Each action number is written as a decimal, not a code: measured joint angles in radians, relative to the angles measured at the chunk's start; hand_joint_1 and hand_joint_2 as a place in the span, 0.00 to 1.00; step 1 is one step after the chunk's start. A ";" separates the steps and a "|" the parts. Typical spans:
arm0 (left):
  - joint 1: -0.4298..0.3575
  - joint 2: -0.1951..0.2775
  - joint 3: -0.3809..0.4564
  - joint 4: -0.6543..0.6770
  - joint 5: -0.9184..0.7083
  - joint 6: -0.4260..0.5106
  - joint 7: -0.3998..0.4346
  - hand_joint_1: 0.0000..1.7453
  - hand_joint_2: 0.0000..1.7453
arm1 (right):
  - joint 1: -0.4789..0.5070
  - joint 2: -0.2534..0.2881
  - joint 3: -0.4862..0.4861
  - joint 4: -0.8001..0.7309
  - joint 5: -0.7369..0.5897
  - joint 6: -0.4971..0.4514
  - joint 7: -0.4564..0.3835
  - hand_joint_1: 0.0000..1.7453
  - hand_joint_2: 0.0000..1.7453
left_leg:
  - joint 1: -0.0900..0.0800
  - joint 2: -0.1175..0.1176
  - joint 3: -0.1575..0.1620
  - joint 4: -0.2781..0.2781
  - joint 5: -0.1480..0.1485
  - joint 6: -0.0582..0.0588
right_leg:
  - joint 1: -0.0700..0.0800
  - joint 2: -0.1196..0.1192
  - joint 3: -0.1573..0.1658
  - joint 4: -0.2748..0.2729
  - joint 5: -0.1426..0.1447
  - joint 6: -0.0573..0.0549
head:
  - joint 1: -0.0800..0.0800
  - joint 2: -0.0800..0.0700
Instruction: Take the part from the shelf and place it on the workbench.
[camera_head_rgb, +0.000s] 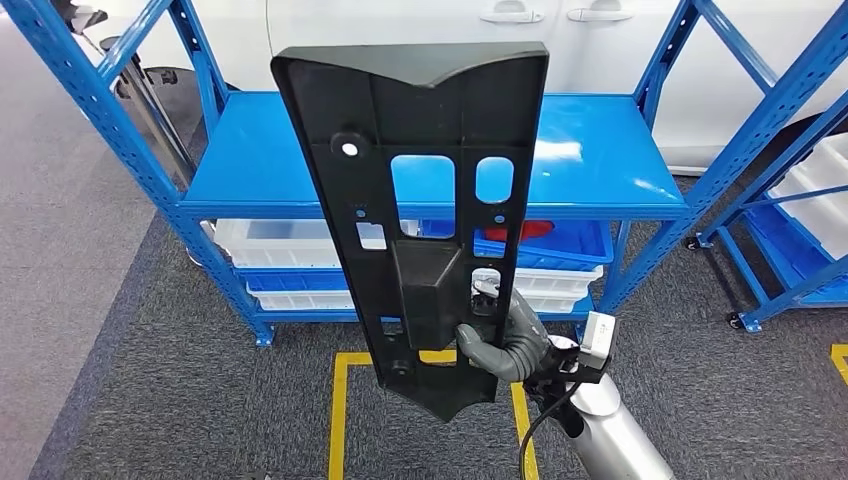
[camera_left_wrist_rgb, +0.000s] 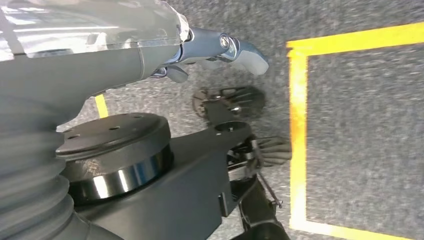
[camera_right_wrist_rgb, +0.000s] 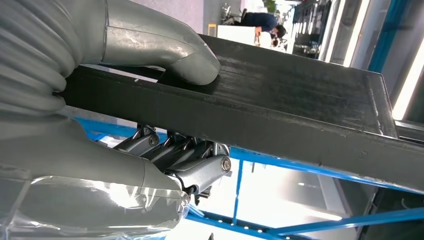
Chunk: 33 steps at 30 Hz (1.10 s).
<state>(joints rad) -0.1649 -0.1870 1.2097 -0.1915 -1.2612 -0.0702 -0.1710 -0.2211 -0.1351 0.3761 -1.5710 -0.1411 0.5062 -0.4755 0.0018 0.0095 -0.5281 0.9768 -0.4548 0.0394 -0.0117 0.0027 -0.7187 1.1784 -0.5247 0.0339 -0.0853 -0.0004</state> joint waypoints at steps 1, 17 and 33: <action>0.000 0.000 0.000 0.000 -0.001 0.000 0.000 0.00 1.00 | 0.000 0.000 -0.003 0.001 0.000 0.000 0.000 0.79 1.00 | 0.000 0.001 -0.018 0.001 0.013 0.000 | -0.001 0.000 -0.011 0.066 -0.032 0.004 | 0.000 0.000; 0.002 -0.005 -0.004 0.000 -0.021 0.000 0.012 0.00 1.00 | 0.029 -0.009 -0.037 -0.008 -0.005 -0.005 -0.009 0.79 1.00 | 0.008 -0.003 -0.196 0.311 -0.109 -0.065 | 0.002 -0.008 0.153 -0.187 0.083 -0.056 | 0.000 0.000; 0.001 -0.006 -0.018 0.000 -0.038 0.034 0.008 0.00 1.00 | 0.063 -0.023 -0.056 -0.027 -0.013 -0.013 -0.002 0.79 1.00 | 0.000 0.014 0.025 -0.001 -0.024 -0.004 | -0.002 -0.004 -0.037 0.120 -0.003 0.009 | 0.000 0.000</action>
<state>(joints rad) -0.1639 -0.1926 1.1912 -0.1915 -1.2992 -0.0366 -0.1626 -0.1582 -0.1581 0.3203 -1.5976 -0.1546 0.4929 -0.4778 0.0014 0.0233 -0.5028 0.9760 -0.4786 0.0359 -0.0139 -0.0010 -0.7554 1.2987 -0.5273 0.0433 -0.0855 -0.0004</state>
